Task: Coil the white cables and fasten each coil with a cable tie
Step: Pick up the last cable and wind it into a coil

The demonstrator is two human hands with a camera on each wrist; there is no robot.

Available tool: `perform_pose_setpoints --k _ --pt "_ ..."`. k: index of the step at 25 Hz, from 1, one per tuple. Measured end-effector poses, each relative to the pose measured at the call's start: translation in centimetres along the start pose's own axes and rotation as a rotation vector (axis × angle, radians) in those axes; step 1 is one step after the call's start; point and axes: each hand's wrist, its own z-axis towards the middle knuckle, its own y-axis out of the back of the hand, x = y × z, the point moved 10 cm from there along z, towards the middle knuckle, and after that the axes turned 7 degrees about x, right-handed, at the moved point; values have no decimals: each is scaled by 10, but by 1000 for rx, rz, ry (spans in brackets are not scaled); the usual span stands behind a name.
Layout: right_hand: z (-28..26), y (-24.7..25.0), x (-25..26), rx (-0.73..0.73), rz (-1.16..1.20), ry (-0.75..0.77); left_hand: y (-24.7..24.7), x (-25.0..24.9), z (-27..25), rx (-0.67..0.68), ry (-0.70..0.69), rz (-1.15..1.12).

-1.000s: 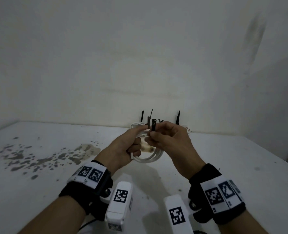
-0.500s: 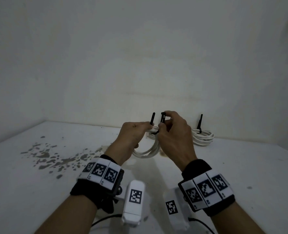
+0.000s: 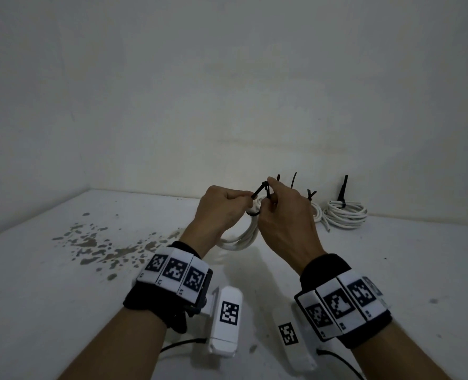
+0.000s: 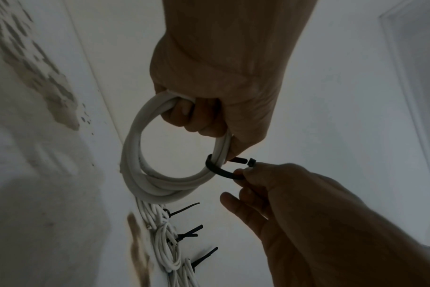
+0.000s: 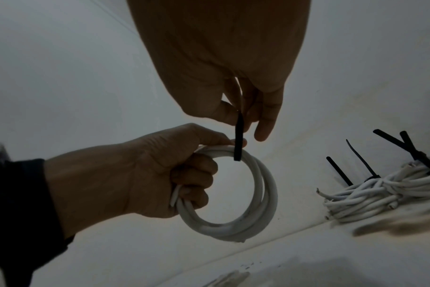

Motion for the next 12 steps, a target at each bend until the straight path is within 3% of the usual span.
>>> perform_pose_setpoints --k 9,12 --pt "2 -4 4 65 -142 20 9 -8 6 -4 -61 140" --pt "2 -6 5 86 -204 17 12 -19 2 -58 -107 327"
